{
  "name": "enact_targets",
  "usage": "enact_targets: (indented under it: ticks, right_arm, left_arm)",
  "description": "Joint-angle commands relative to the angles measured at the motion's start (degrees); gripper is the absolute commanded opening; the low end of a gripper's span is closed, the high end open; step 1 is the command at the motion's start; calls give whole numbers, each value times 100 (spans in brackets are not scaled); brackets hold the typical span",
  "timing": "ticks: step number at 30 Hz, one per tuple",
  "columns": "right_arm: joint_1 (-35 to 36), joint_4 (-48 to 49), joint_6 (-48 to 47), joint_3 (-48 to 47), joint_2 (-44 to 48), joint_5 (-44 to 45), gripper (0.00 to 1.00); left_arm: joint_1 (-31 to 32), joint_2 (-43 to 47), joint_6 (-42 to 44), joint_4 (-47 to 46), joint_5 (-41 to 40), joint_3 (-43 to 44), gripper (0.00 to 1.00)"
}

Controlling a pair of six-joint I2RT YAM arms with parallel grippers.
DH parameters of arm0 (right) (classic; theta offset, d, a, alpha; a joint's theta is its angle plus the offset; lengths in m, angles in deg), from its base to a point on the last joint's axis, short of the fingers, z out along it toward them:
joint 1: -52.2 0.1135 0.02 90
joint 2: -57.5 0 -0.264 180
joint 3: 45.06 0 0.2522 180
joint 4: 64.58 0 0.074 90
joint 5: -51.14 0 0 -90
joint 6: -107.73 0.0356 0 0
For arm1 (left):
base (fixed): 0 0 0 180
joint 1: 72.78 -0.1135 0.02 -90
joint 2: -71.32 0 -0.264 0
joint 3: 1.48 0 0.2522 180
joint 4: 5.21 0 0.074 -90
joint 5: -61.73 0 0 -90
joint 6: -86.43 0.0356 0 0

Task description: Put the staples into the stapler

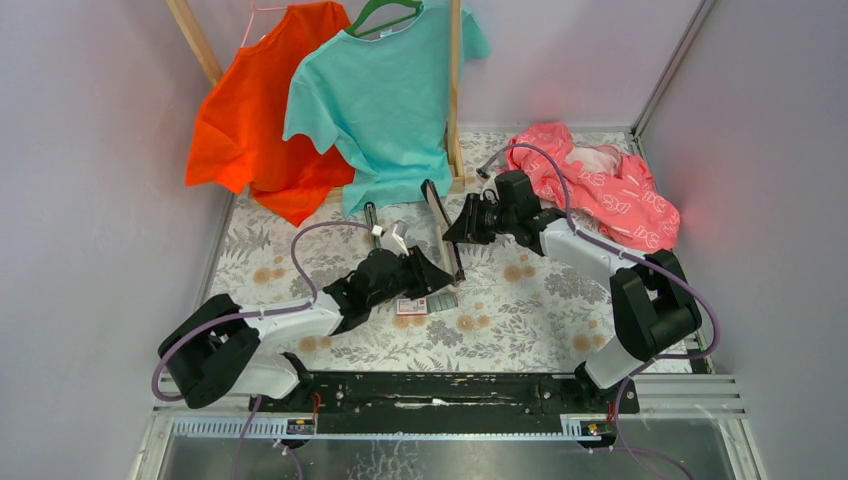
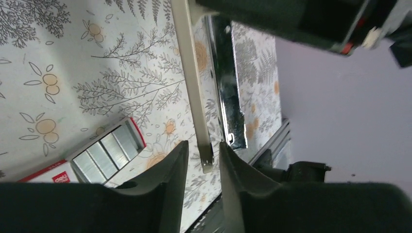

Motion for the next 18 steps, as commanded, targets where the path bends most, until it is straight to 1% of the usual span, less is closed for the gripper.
enact_targets:
  ticks: [1,2,6,8,11,15,18]
  right_arm:
    - [33,-244,-782,-224,112,490,0]
    - [35,-337,-877,-240,113,565,0]
    - [32,-713,-1270,-330,130,823,0]
    - [43,-906,-1449,-358,152,1063,0]
    - [44,-1221,-1667,-406,133,1474,0]
    - [87,-1369,-1751,-394,101,1886,0]
    - [207,-1435,-1793,-465,-25,2147,0]
  left_arm:
    - [-44,124,33,-497,-155,50,45]
    - [-46,149,43,-420,-189,41,51]
    - [-46,322,172,-1,-346,57,65]
    - [-61,501,295,356,-527,109,76]
    - [-123,790,483,1092,-864,227,87]
    - [-226,1194,764,2160,-1444,468,99]
    - [-293,1416,978,2933,-1953,633,100]
